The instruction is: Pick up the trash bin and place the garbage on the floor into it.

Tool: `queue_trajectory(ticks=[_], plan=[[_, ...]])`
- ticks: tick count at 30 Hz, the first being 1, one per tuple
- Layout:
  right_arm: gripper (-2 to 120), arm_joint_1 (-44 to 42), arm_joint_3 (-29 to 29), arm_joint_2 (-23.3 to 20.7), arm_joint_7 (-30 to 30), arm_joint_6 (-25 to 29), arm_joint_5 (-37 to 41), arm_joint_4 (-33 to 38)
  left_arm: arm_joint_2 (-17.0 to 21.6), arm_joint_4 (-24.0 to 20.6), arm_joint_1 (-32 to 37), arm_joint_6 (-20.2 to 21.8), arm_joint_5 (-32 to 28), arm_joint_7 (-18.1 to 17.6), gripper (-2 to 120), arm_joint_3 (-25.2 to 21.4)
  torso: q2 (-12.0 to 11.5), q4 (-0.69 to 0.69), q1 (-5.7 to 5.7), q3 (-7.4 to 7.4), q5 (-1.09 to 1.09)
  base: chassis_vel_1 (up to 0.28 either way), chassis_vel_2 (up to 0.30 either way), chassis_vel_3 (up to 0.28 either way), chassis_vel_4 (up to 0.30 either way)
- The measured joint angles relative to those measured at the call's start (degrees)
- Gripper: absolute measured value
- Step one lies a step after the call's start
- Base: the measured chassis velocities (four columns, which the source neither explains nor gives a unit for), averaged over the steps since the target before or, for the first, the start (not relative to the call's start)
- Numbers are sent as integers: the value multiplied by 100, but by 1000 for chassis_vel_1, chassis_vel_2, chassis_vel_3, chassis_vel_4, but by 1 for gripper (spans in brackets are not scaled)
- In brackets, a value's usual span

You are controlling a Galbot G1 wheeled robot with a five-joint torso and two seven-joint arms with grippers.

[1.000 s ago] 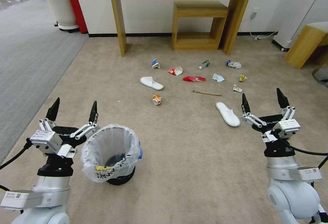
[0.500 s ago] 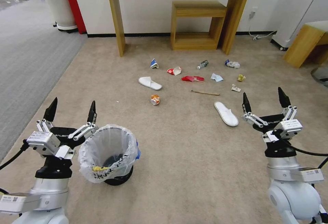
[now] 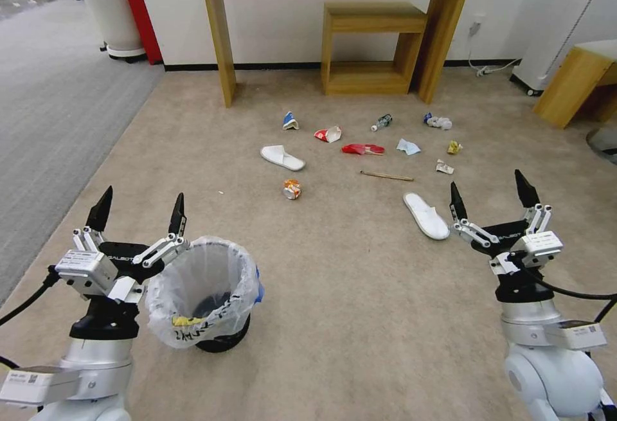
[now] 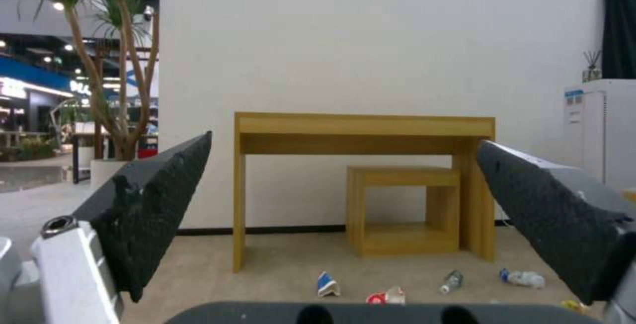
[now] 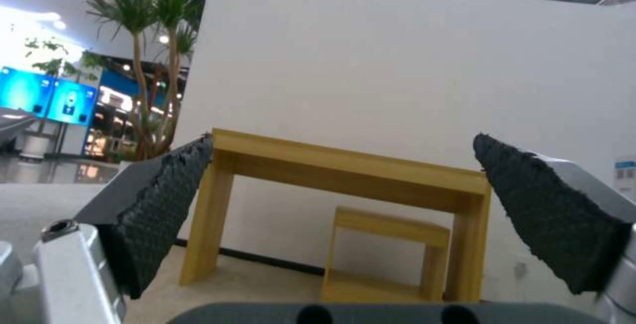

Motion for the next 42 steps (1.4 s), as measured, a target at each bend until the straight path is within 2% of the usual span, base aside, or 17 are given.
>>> queue_trajectory(ticks=[7,9,15,31,42], plan=[[100,2,-12,-14,-37,-33,14,-7,11,21,-42,-1,-8,3,100,5,0,0,0,1,0,-215,228,222,-208],[100,32,-16,-6,137,-101,-276,-10,24,39,-59,0,-17,3,100,10,-1,-1,0,2,-1,-234,231,234,-243],[100,67,-6,-2,366,-175,-378,11,67,40,-78,16,-58,0,100,-5,-1,0,2,3,0,-171,198,169,-148],[100,53,40,-18,520,-228,-367,44,97,63,-81,31,-84,-13,100,-21,0,-1,1,1,-1,12,-15,-15,9],[100,138,-96,-23,414,-239,-393,-33,55,35,-26,13,-111,-36,99,-102,0,-1,1,0,-1,0,0,0,0]])
